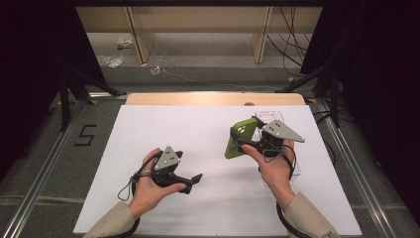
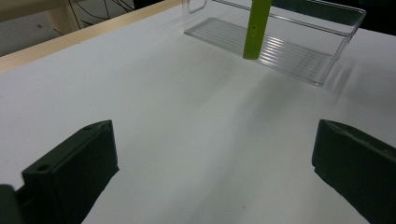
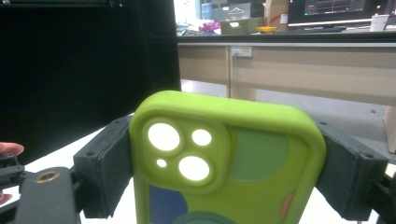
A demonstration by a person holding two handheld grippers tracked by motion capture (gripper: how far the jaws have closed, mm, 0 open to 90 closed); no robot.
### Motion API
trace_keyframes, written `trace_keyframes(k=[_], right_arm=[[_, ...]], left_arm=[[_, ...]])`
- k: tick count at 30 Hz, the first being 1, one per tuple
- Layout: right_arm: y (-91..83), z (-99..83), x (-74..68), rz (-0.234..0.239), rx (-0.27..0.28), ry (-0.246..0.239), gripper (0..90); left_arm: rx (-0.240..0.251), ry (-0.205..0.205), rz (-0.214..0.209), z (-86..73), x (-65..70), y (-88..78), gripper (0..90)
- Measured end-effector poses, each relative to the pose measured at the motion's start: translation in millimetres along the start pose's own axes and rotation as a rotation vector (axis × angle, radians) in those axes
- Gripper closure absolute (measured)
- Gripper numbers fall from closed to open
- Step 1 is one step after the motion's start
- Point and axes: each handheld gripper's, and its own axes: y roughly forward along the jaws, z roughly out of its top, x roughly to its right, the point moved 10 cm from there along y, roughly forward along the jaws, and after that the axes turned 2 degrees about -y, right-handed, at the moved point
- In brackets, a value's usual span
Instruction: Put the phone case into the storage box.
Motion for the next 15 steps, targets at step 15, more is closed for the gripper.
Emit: trace_keyframes(k=[15], right_arm=[[-6.6,8.4,13.0,-0.032,0.017,0.005,16.6]], left_arm=[[0.002,-0.01,0.005,-10.2,-8.4,-10.9,0.0]])
